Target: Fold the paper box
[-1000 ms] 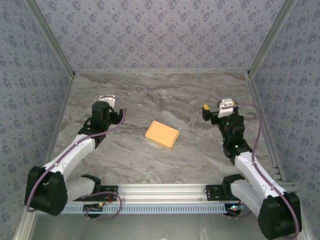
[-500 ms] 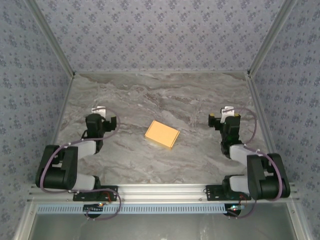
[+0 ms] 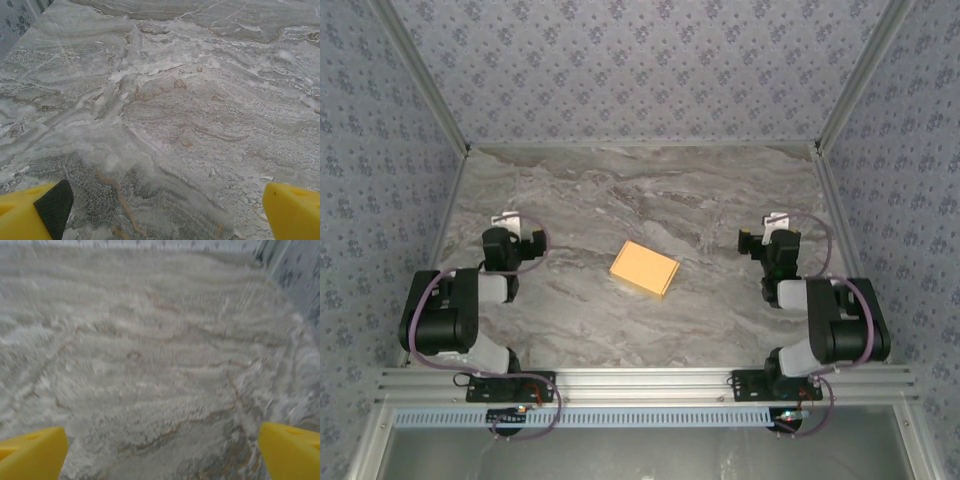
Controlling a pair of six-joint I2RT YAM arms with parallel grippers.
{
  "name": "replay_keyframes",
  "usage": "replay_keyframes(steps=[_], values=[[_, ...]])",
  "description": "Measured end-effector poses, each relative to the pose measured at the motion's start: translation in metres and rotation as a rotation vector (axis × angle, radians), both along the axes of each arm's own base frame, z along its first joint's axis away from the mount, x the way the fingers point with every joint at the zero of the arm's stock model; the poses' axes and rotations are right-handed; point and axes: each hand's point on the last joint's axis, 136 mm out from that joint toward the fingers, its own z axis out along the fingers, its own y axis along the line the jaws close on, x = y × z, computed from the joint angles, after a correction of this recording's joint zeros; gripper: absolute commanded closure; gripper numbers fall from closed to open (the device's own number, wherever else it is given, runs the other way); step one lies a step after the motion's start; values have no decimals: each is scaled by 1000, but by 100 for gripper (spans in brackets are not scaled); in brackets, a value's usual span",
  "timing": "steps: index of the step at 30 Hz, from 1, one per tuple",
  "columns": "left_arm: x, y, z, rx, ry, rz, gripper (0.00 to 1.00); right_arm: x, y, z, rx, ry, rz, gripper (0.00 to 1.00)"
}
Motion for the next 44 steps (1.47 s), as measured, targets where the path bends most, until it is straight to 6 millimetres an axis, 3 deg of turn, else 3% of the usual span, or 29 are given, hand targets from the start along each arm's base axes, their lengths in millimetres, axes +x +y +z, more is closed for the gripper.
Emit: replay_keyframes(steps=[2,6,29,44], values=[[0,-1,0,-2,-1,-3,1,-2,-2,-9,11,24,-10,0],[0,-2,0,-7,-1,-8,1,0,-15,-3,23,-4,-61,0],[0,-1,0,-16,-1,-6,1,9,5,2,65,-3,47,0],[0,-1,0,-16,-1,-7,1,9,6,1,66,0,56,0]])
